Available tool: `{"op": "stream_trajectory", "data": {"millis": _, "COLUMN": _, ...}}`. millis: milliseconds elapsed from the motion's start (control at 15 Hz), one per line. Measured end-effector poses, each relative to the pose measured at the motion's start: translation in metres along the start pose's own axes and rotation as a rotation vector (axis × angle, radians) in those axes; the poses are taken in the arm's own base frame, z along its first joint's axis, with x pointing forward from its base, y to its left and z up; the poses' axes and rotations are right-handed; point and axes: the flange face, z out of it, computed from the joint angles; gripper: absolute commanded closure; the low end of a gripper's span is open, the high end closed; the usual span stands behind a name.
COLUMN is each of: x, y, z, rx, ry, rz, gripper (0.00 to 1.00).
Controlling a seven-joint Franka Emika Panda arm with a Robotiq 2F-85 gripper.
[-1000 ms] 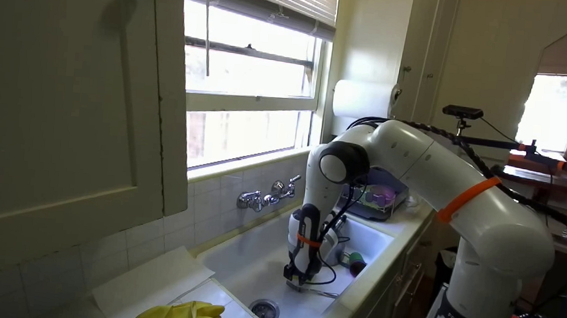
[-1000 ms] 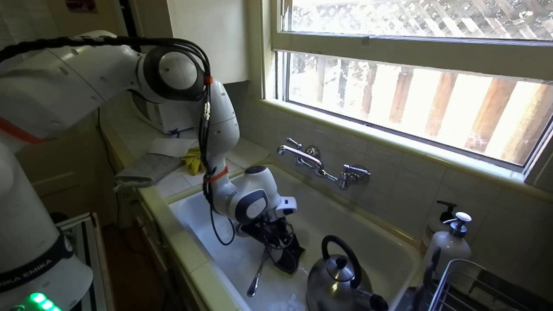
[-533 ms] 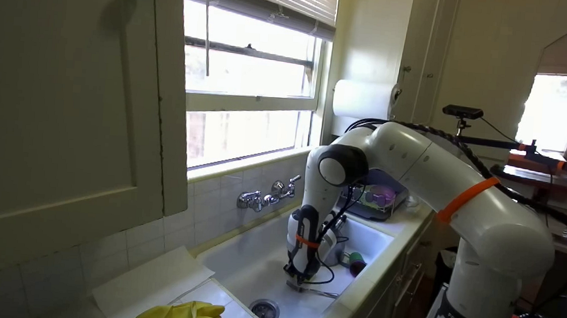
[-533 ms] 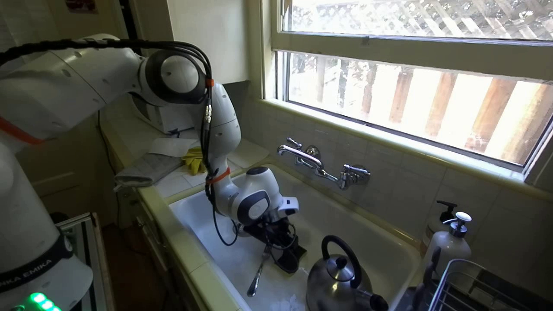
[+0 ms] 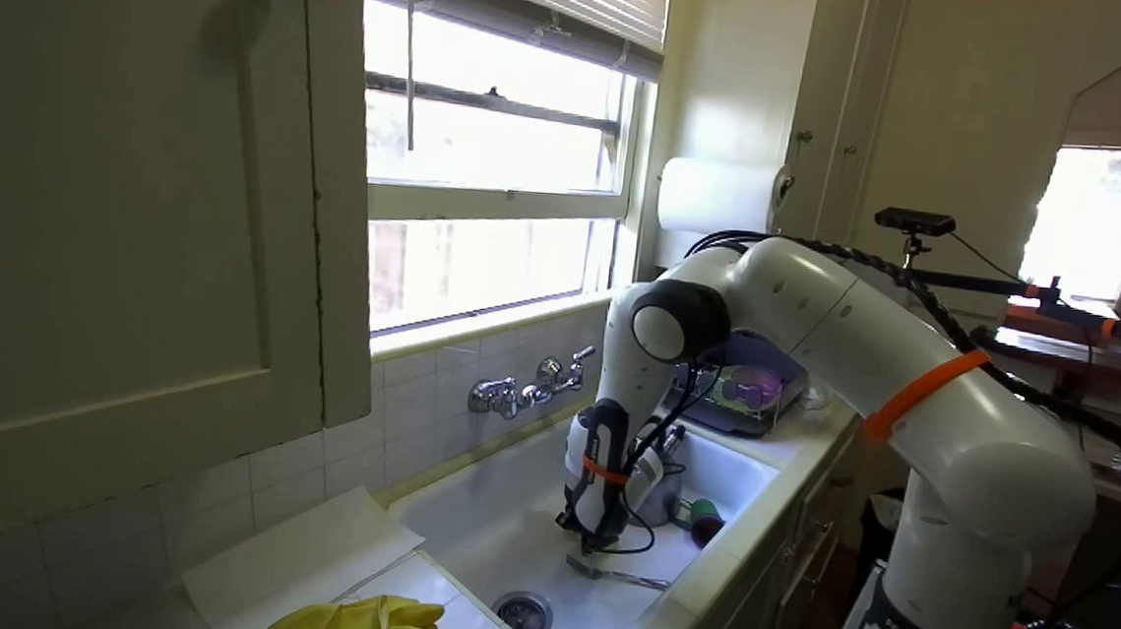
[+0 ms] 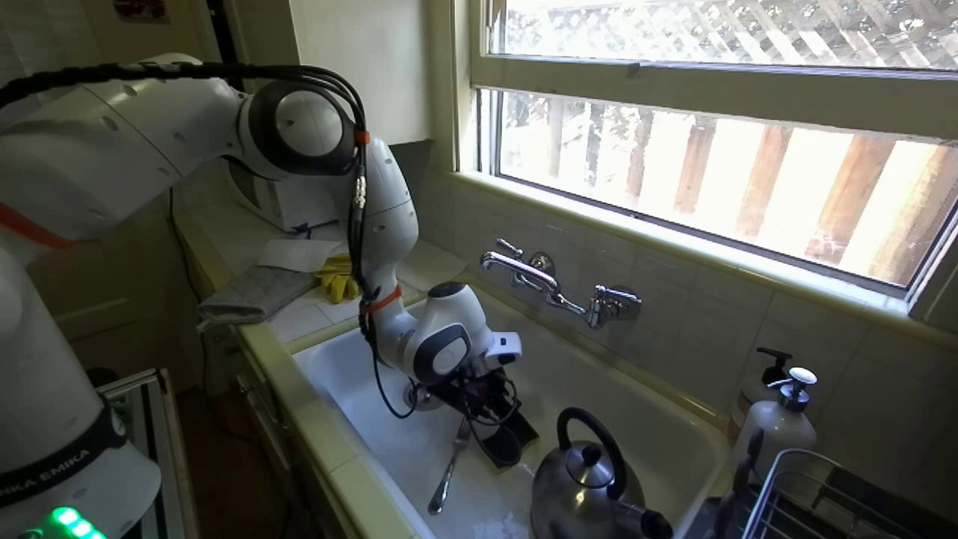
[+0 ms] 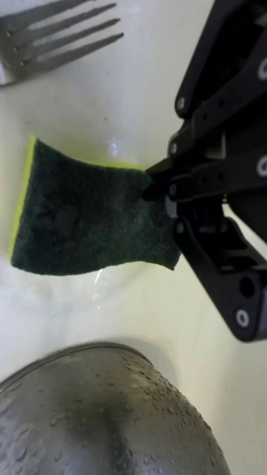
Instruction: Put the sponge on the dishrack.
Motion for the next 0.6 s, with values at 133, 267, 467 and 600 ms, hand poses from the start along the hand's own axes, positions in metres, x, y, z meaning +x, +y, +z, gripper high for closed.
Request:
{"op": "stream_trajectory", "data": {"millis": 133, "x": 0.002, "y": 0.003, "z": -0.003, "rx": 0.0, "ry": 0.005, "rz": 0.009, "gripper": 0.98}}
{"op": "stream_trajectory", "data": {"millis": 267, "x": 0.005, "y": 0.009, "z": -0.01, "rx": -0.001, "ry": 0.011, "rz": 0.025, "gripper": 0.98}}
{"op": "stream_trajectory", "data": {"millis": 467, "x": 0.007, "y": 0.027, "z": -0.03, "rx": -0.01, "ry": 0.019, "rz": 0.055, "gripper": 0.98}}
{"op": "stream_trajectory", "data": {"millis": 600, "x": 0.005, "y": 0.044, "z": -0.049, "rx": -0.023, "ry": 0.021, "rz": 0.069, "gripper": 0.98}}
